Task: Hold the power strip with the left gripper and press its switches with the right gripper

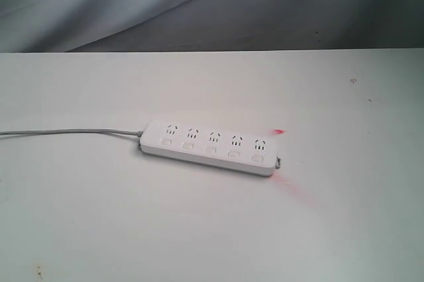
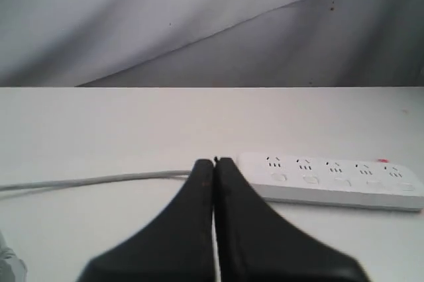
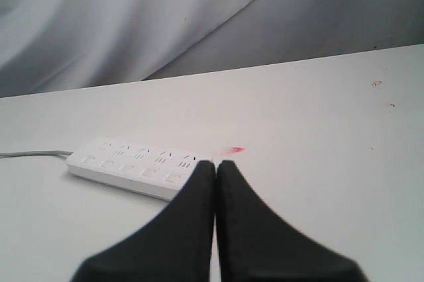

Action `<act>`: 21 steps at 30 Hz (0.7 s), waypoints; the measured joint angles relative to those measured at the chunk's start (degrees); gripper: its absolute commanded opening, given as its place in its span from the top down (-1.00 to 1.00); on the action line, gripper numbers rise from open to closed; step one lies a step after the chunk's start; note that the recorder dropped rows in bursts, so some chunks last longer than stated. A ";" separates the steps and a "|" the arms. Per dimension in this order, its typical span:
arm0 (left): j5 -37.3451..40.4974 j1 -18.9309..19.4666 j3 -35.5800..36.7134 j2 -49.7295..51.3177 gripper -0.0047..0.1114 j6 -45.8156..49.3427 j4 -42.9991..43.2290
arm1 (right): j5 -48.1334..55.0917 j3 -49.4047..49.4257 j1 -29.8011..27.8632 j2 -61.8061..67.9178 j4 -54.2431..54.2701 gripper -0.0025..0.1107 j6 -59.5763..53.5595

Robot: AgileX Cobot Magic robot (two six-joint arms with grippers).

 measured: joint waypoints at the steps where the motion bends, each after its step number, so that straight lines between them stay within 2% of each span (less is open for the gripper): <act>1: 0.70 0.00 0.09 -1.41 0.92 0.00 0.85 | 0.00 0.00 0.00 0.00 0.00 0.96 0.00; 5: 5.49 2.10 0.09 -6.54 0.92 -2.37 6.47 | 0.00 0.00 0.00 0.00 0.00 0.96 0.00; 9: 8.26 7.67 0.09 -11.57 0.92 -5.97 10.90 | 0.00 0.00 0.00 0.00 0.00 0.96 0.09; 13: 8.74 12.24 0.09 -12.12 0.92 -8.19 13.98 | 0.00 0.00 0.00 0.00 0.00 0.96 0.09; 16: 8.78 13.81 0.09 -12.12 0.92 -9.41 15.67 | 0.00 0.00 0.00 0.00 0.10 0.96 0.09; 21: 7.87 13.93 0.09 -12.12 0.92 -9.53 15.80 | 0.00 0.00 0.00 0.00 0.10 0.96 0.09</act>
